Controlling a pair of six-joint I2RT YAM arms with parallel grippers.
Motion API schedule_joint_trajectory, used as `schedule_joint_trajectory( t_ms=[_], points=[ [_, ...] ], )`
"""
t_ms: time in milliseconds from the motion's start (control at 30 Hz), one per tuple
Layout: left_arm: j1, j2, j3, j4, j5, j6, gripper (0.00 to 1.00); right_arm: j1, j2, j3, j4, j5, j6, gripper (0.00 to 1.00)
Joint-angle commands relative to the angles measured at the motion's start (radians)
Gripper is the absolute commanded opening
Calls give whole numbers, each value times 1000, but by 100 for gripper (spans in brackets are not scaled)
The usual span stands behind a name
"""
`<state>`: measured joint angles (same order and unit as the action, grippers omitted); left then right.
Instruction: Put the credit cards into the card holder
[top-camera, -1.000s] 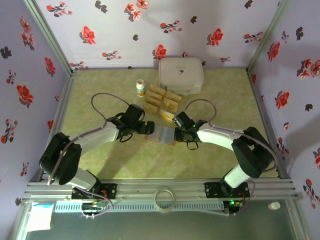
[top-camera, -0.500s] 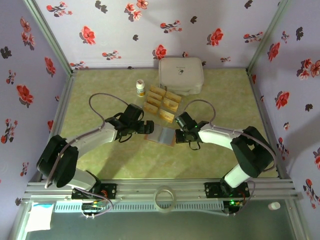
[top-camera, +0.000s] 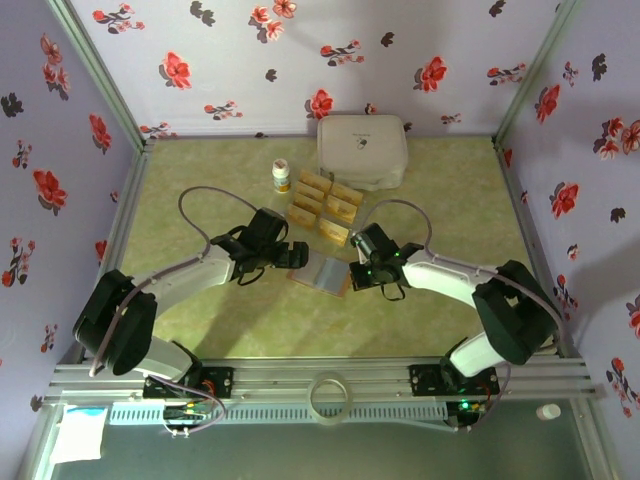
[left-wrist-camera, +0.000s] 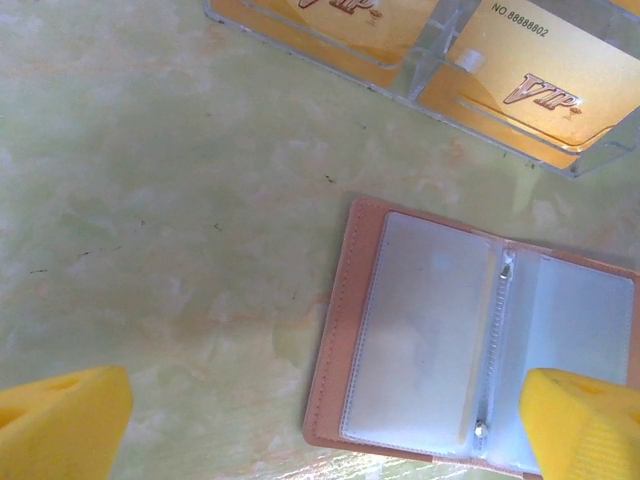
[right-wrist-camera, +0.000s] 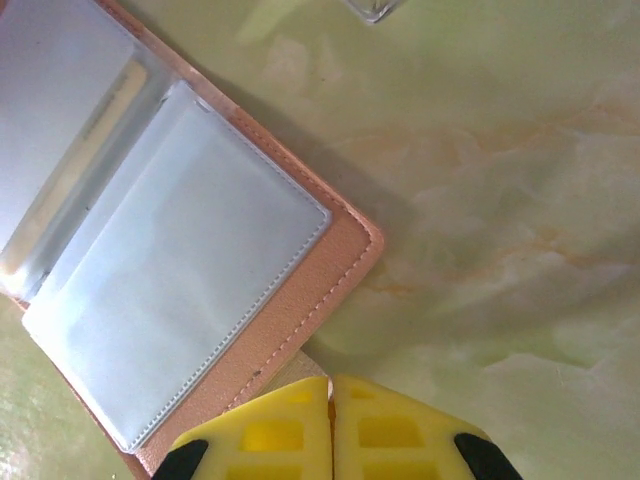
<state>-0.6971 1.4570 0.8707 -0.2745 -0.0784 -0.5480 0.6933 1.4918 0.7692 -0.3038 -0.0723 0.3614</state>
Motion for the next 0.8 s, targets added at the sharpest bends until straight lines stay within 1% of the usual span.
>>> schedule_joint_trajectory(
  t_ms=[0,100,167,433,533,567,633,667,733,767],
  points=[
    [-11,-13,-13,-20,-27,-15,100,-8,-18,10,-80,-23,-62,0],
    [-13,-10,-12,-20,-26,-14,100,-10,-3,28,-126,-16,-87,0],
    [-14,-10,-13,-18,-27,-13,100,-20,2,29,-123,-28,-87,0],
    [-15,-10,-22,-9,-27,-12,100,-30,73,89,-138,21,-76,0],
    [-15,-10,-25,-6,-26,-11,100,-30,101,117,-143,11,-70,0],
    [-15,-9,-25,-5,-26,-10,100,-29,102,123,-145,9,-69,4],
    [-15,-10,-25,-5,-26,-12,100,-30,90,130,-160,17,-62,24],
    [-15,-12,-25,-3,-26,-12,100,-31,76,132,-166,21,-58,31],
    [-15,-20,-23,-9,-33,-17,100,-36,32,150,-200,16,-49,44],
    [-13,-23,-19,-15,-40,-21,100,-38,8,163,-221,10,-44,47]
  ],
)
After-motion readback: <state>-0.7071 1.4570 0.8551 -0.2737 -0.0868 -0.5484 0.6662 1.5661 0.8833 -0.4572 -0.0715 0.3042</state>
